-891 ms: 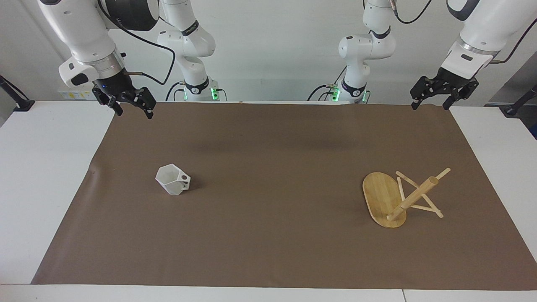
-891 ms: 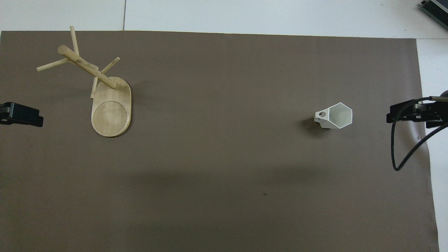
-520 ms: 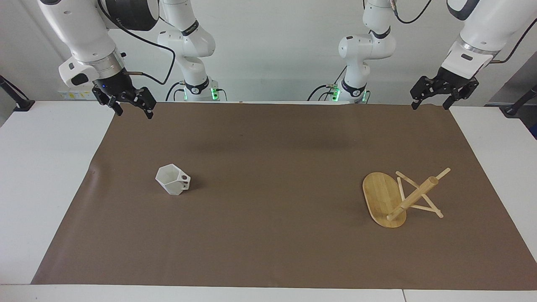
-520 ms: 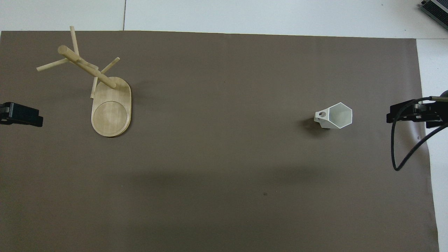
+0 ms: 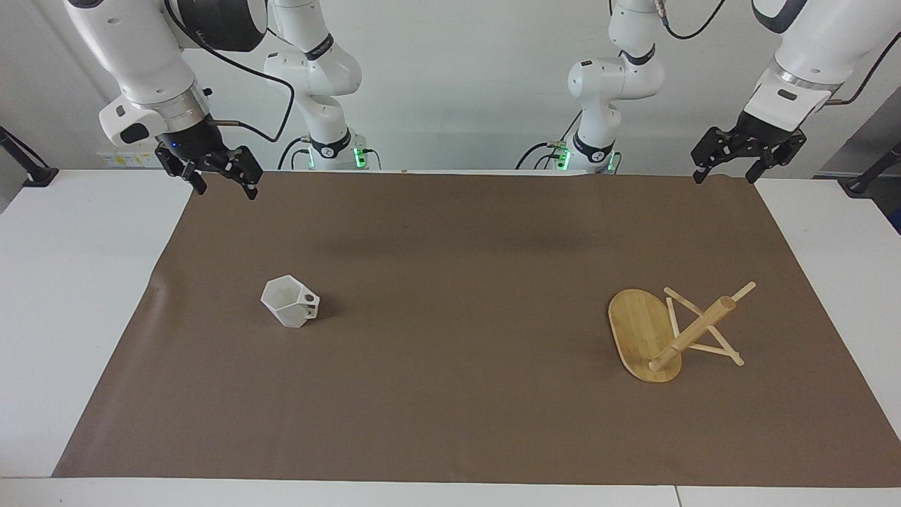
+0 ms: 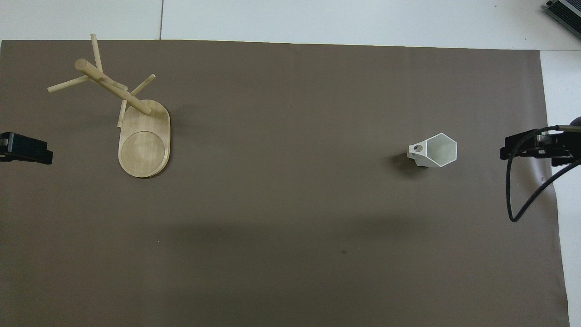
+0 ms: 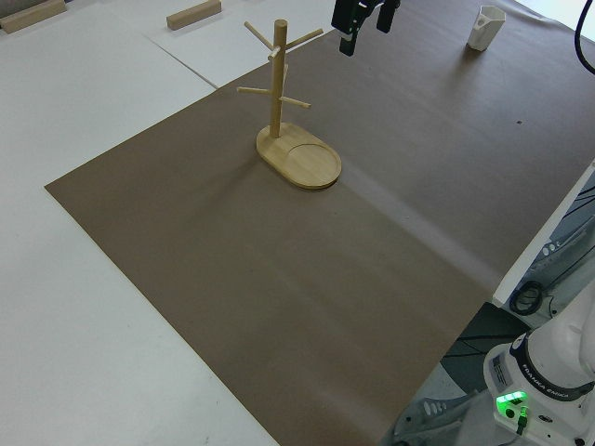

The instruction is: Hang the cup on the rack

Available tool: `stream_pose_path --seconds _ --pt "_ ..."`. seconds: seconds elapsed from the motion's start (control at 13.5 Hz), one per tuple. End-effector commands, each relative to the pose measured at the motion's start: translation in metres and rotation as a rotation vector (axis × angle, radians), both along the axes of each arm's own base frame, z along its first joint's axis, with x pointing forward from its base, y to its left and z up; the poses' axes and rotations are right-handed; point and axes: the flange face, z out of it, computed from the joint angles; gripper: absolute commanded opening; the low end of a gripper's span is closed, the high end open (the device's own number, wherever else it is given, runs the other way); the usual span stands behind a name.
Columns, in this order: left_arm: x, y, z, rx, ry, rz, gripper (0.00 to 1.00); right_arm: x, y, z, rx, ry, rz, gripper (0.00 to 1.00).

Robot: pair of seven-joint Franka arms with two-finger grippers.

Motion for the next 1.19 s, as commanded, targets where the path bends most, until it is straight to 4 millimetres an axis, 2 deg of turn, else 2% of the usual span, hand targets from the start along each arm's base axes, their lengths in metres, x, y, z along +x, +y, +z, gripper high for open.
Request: stream_pose_path --seconds 0.0,0.74,1.11 --pt "-0.006 -0.001 0.002 0.018 -0.011 0.008 1.00 -0.006 -0.003 0.001 -0.001 -0.018 -0.003 1.00" --pt "-0.010 0.002 0.008 0.010 -0.025 -0.001 1.00 -0.001 -0.017 0.003 -0.028 -0.064 -0.023 1.00" --pt "-0.008 0.004 0.002 0.009 -0.011 0.003 1.00 0.000 -0.022 0.003 -0.060 -0.072 0.021 1.00"
